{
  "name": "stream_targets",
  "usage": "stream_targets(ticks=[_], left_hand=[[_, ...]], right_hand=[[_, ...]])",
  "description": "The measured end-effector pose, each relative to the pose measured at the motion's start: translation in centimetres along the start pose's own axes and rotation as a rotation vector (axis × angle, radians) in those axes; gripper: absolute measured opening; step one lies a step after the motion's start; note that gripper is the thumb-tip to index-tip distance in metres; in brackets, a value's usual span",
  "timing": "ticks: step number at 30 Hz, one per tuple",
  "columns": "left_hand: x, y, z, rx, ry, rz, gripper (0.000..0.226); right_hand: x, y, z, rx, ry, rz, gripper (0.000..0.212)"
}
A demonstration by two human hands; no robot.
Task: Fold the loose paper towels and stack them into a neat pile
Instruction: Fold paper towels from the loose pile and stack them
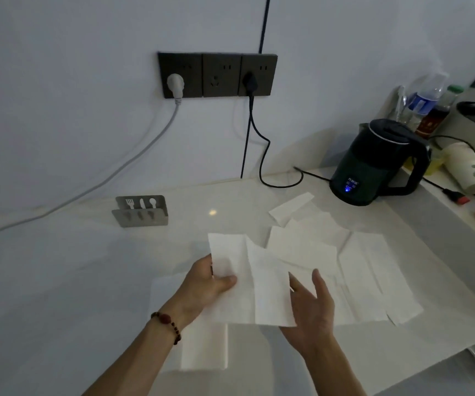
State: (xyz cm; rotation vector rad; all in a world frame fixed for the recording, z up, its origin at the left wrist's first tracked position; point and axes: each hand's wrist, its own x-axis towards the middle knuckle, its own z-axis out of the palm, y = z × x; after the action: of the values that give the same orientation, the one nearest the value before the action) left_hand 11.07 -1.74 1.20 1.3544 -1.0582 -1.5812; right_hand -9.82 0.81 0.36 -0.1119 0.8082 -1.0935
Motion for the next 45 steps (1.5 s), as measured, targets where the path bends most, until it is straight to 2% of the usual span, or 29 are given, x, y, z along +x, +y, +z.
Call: stream_targets(ticks=[3, 5, 7, 8, 10, 14, 17, 24, 32, 41, 45], left_hand=[[-0.8, -0.4, -1.7, 0.111, 0.007, 0.006, 0.029], [-1.1, -1.0, -2.3, 0.177, 0.041, -0.009, 0.025], [-1.5, -2.0, -2.7, 0.264, 0.104, -0.041, 0.011], [-1.6, -2.5, -3.0, 0.319, 0.135, -0.056, 0.015], [-1.8, -3.7, -3.8, 0.382, 0.139, -0.101, 0.035], [-2.3, -4.8, -4.4, 0.444, 0.145, -0.153, 0.027], [-2.7, -4.9, -4.6, 0.5, 0.236, -0.19, 0.028], [-2.8, -5.6, -5.3, 0.639, 0.302, -0.191, 0.026], [-2.8, -6.1, -5.4, 0.679, 0.319, -0.21, 0.026], [-2.7, -6.6, -5.5, 0.699, 0.332, -0.213, 0.026], [-2.8, -6.7, -5.6, 0.709, 0.338, -0.213, 0.024]], right_hand=[[0.5, 0.2, 0.7, -0.336, 0.078, 0.027, 0.047], [0.8, 0.8, 1.5, -0.659, 0.125, -0.034, 0.03], [1.2, 1.5, 1.7, -0.896, 0.241, -0.125, 0.016], [1.4, 1.8, 1.7, -0.986, 0.297, -0.164, 0.012], [1.7, 2.3, 1.7, -1.178, 0.359, -0.189, 0.012], [2.2, 3.5, 1.1, -1.427, 0.321, -0.178, 0.013], [2.4, 4.4, 0.6, -1.504, 0.286, -0.216, 0.018], [2.8, 5.5, 0.2, -1.531, 0.259, -0.289, 0.025], [4.0, 6.3, -0.8, -1.564, 0.313, -0.194, 0.029], [4.1, 6.5, -1.0, -1.568, 0.344, -0.173, 0.031], [3.8, 6.6, -1.0, -1.594, 0.344, -0.182, 0.024]])
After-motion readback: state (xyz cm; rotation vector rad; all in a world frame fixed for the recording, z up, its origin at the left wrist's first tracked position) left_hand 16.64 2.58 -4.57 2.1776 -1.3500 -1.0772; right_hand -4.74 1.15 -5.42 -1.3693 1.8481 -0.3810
